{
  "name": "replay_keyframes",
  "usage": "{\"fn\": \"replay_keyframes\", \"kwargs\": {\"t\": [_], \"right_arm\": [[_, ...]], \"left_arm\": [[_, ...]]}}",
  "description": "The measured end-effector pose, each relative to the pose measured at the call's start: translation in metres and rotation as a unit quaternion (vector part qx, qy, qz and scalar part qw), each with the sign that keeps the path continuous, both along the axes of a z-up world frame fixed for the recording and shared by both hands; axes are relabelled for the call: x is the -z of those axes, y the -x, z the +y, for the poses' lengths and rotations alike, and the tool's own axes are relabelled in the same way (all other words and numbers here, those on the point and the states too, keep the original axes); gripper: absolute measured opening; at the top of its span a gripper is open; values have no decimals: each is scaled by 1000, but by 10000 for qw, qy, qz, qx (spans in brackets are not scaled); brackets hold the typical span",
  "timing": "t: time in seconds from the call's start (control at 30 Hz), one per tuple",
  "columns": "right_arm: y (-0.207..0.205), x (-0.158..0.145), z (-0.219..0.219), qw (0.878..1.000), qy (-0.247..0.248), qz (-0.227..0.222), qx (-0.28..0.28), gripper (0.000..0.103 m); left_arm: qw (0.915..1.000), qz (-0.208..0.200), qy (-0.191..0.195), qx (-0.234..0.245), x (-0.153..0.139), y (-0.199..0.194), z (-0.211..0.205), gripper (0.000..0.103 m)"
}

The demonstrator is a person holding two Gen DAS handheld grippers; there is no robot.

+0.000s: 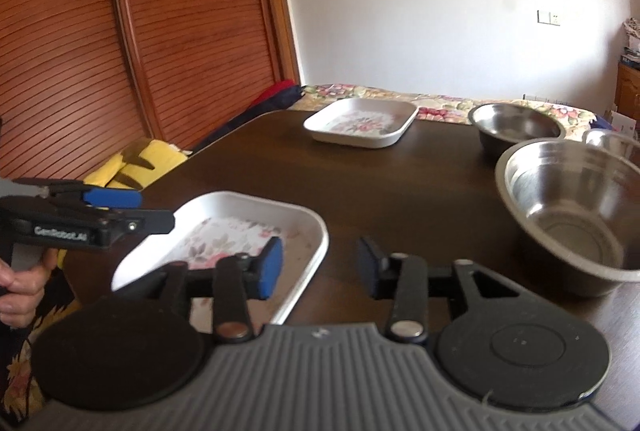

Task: Organize plates and bowls

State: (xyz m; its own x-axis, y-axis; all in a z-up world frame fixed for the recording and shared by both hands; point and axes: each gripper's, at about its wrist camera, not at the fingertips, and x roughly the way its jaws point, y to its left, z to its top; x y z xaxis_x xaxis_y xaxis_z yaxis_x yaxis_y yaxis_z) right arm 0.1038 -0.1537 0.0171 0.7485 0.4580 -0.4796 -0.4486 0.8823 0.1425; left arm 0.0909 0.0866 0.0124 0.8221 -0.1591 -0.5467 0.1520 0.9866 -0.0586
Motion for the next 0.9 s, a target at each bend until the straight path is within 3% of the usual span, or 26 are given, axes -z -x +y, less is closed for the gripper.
{"fn": "replay_keyframes", "kwargs": {"t": [0.17,0.33,0.43,0.9], "right_arm": [[-8,-4,-3,9999,-2,-78,127,67],[-17,-9,-7,9995,-53,-148,257,93],[-22,-12,-8,9993,-59,-206,321,100],[-45,-27,-5,9979,96,-405,503,103]], "left_arm": [[10000,-42,-21,2,-3,-6,-2,97],[10000,-22,-90,-29,-6,-13,-5,103],[10000,-31,-73,-25,-9,-17,-6,103],[9997,-167,-60,191,-22,-45,-7,103]]}}
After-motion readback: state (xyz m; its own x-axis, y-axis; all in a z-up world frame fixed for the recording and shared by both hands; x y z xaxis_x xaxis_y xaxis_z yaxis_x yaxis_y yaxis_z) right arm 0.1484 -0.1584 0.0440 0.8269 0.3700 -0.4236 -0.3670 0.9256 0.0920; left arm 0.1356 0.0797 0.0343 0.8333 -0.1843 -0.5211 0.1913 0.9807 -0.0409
